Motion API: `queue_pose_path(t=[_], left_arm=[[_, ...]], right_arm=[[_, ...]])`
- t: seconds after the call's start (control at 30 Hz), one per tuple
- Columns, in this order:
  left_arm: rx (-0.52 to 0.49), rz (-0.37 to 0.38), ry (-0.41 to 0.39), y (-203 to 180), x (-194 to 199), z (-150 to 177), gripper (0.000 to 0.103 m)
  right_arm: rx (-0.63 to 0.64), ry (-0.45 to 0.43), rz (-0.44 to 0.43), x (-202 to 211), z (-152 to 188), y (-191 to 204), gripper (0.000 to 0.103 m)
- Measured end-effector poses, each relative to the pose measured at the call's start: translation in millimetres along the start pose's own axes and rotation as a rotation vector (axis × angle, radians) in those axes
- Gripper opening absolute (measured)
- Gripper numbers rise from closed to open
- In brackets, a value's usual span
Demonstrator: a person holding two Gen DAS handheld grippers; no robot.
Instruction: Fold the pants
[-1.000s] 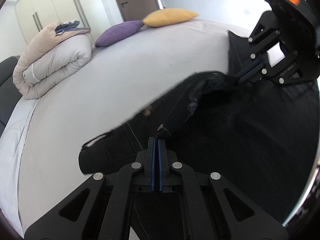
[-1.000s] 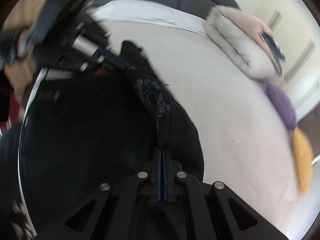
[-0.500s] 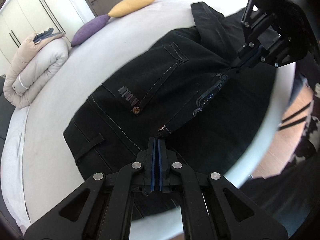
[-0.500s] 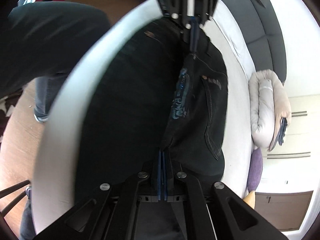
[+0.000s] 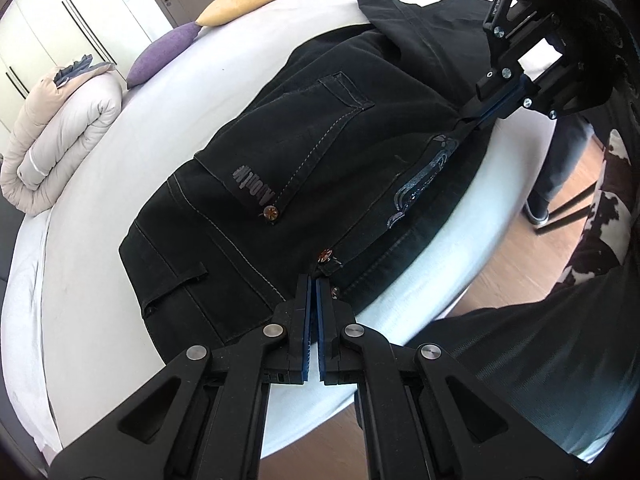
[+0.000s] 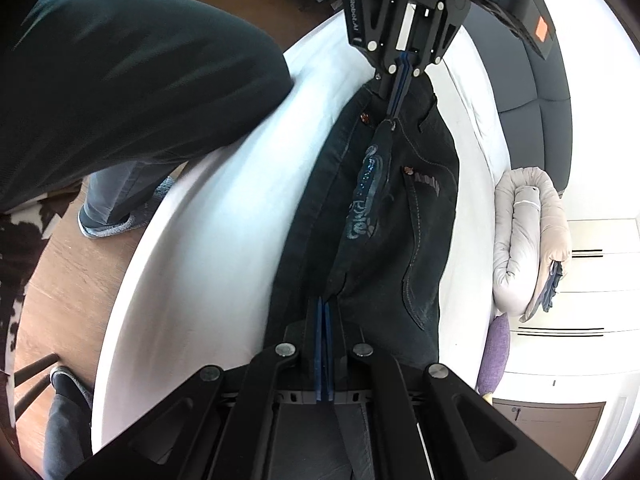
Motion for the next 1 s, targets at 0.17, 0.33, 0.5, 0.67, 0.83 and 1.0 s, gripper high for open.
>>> queue_pose_path(t=[0.17,0.33,0.5,0.67,0.83,1.0], left_arm=[[0.019,0.006,0.010,23,-5,-2,0.001],[0.064,0.009,0.019,31,-13,-1,0.006],[0.055,0.008,0.093,36,0,7,0.006],[0.204,-0.015,0.011,70,31,-11,0.006],[0.327,0.055,-0.085,63,11,-76,0.006],[0.394,0.093,0.049,32,-74,-107,0.005]], right_arm=[[0.002,0.003,0.001,2,-6,4,0.002],[-0.015,0.019,-0.018,-11,-7,14,0.003],[-0.083,0.022,-0.030,-20,-8,14,0.005],[-0.147,0.020,-0.013,-25,-10,14,0.005],[-0.272,0.014,-0.010,-26,-10,10,0.006],[-0.477,-0.022,0.002,-16,1,0,0.044]])
Point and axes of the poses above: each gripper's, at about its wrist camera, not at the fingertips, and x roughly against the way its jaws point, y to its left, z to its underside, the point moved 3 cm from there along -x, roughly the way its jaws point, and after that the axes turned 6 degrees about y, right-handed, at the moved point
